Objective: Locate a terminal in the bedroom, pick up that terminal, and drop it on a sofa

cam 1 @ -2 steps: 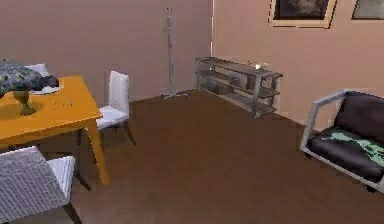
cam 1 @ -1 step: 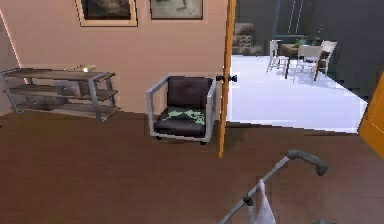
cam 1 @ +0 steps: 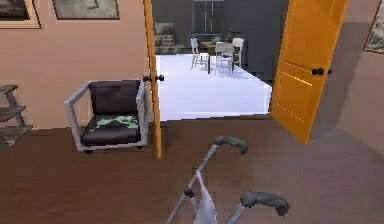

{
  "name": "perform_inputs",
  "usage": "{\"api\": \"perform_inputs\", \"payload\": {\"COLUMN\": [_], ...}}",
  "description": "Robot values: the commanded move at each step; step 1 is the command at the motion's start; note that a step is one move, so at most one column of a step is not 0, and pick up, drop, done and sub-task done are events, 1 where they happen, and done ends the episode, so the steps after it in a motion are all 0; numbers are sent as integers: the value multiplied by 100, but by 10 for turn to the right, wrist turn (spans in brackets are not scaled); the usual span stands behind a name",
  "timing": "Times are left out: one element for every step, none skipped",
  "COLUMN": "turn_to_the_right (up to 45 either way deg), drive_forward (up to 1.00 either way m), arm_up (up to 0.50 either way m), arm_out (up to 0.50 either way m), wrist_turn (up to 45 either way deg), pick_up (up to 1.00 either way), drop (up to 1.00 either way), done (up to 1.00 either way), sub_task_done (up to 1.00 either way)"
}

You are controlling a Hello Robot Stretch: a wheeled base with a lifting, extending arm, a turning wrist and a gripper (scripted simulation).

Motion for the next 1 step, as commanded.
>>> {"api": "perform_inputs", "payload": {"turn_to_the_right": [30], "drive_forward": [0], "arm_up": [0], "arm_out": [0], "wrist_turn": [0], "pick_up": [0], "drop": [0], "done": [0], "sub_task_done": [0]}}
